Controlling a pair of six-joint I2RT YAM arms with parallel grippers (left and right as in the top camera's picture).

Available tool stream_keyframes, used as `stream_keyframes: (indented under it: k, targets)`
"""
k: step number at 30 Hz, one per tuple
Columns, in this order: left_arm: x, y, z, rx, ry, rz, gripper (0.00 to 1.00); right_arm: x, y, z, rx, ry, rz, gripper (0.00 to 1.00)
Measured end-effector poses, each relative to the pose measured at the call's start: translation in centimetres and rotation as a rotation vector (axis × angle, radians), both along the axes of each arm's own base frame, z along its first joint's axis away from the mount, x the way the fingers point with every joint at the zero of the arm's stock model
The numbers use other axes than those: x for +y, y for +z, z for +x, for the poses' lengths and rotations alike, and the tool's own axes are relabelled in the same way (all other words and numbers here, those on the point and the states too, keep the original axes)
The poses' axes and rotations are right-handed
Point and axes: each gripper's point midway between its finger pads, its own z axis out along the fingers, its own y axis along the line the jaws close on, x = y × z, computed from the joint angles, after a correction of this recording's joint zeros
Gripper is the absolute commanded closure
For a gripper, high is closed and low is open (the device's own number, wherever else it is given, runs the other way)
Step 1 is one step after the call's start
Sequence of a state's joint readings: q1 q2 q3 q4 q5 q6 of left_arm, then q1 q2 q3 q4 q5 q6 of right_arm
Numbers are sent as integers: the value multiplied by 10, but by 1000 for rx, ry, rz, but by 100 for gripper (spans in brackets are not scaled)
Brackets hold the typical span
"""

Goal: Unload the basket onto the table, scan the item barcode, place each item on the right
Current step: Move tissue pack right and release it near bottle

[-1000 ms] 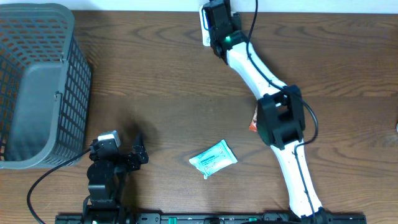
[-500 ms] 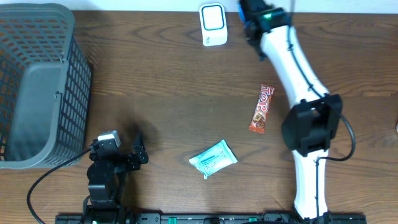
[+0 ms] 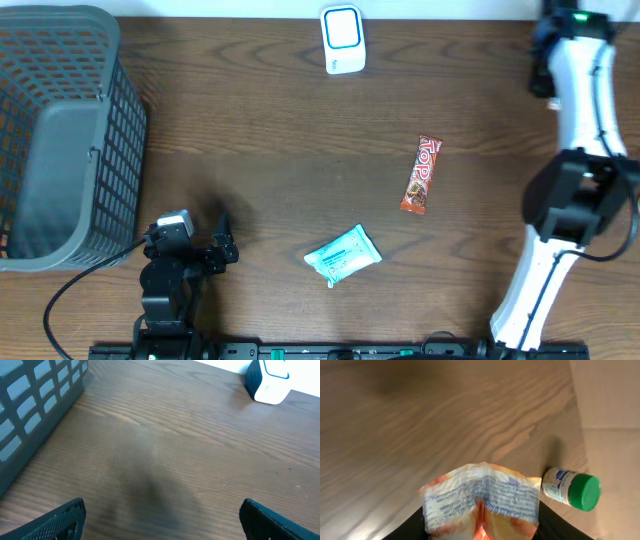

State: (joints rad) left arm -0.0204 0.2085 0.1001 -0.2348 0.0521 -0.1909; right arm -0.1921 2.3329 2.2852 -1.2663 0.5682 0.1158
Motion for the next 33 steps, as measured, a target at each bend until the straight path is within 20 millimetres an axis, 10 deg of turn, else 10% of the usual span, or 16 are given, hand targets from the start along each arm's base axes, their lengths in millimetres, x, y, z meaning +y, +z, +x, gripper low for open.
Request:
stream_keyframes:
  k: [8, 14, 19, 27, 33]
  targets:
    - [0, 0, 0, 0, 0, 0, 2, -80, -23, -44, -30, -238, 73, 41]
    - [0, 0, 0, 0, 0, 0, 2, -102, -61, -73, -24, -367, 142, 1]
    - [0, 0, 0, 0, 0, 0, 2, -108, -71, -85, 0, -396, 163, 1]
    - [0, 0, 0, 0, 0, 0, 2, -83, -61, -85, 42, -362, 218, 1]
    - [0, 0, 0, 0, 0, 0, 2, -13, -18, -59, -55, -232, 394, 1]
